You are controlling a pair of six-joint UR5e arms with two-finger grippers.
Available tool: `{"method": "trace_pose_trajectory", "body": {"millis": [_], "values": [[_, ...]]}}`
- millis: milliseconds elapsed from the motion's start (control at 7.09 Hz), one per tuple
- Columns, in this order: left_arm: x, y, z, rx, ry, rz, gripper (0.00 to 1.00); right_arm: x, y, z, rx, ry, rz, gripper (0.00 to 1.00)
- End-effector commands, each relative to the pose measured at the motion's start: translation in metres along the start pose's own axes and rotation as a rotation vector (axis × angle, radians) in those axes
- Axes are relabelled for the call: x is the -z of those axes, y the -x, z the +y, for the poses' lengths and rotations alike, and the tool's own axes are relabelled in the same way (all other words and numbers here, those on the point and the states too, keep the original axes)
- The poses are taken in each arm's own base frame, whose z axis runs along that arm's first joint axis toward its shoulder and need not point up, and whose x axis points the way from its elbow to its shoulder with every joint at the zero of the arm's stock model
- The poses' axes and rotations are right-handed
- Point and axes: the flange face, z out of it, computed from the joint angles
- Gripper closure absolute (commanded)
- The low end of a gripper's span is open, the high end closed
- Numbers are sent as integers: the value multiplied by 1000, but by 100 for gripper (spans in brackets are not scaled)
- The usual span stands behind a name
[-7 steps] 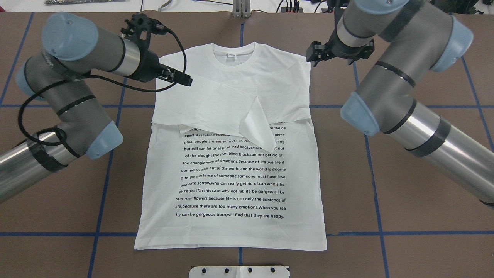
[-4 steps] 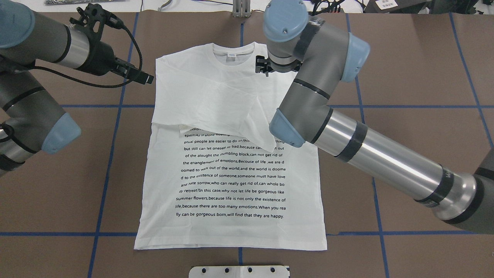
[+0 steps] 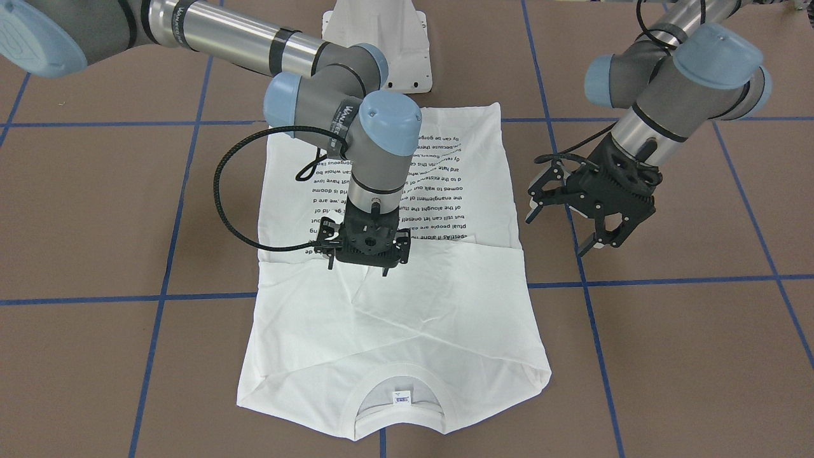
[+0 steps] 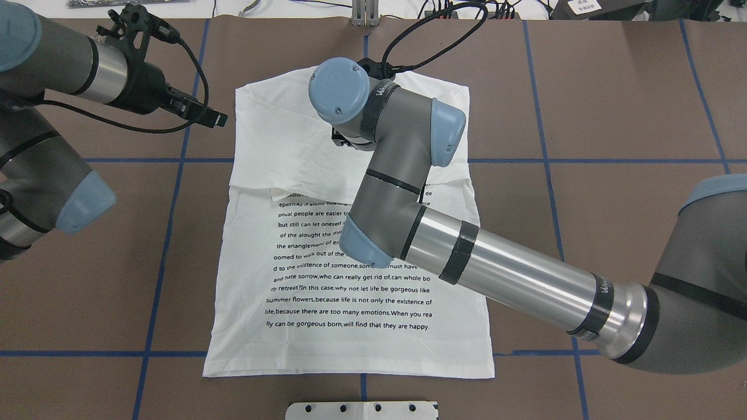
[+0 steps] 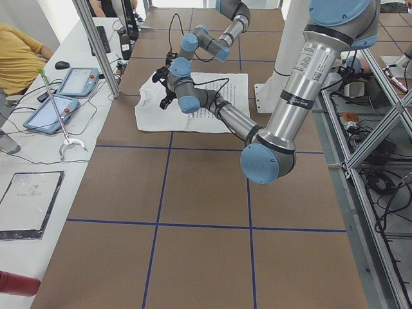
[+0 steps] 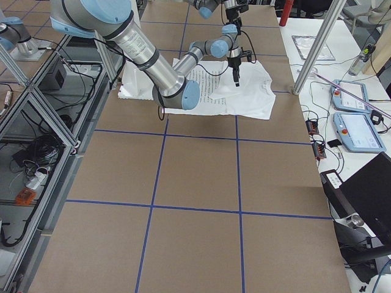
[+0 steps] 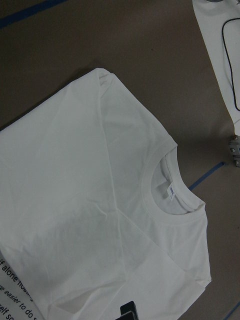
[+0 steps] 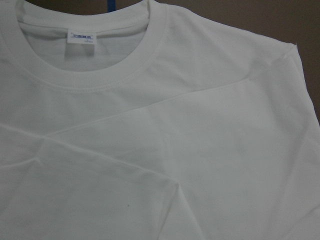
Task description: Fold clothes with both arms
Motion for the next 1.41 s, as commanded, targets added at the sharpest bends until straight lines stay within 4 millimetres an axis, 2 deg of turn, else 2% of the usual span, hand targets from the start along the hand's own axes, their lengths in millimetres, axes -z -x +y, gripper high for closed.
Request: {"method": "trace_pose_trajectory", "body": {"millis": [0, 423, 846, 1128, 1269], "values": [[0, 0, 0, 2, 1, 0, 0, -12, 27, 29, 16, 0, 62, 0], [-1, -1, 1, 5, 0, 3, 0, -27, 25, 57, 59, 15, 164, 0], [-1, -1, 0, 7, -1, 4, 0, -40, 13, 58, 114, 7, 247, 0], [0, -2, 0, 5, -5, 7, 0, -56, -9, 55, 264, 14, 359, 0], [1, -2, 1, 4, -7, 8, 0, -60, -24, 44, 331, 23, 411, 0]]}}
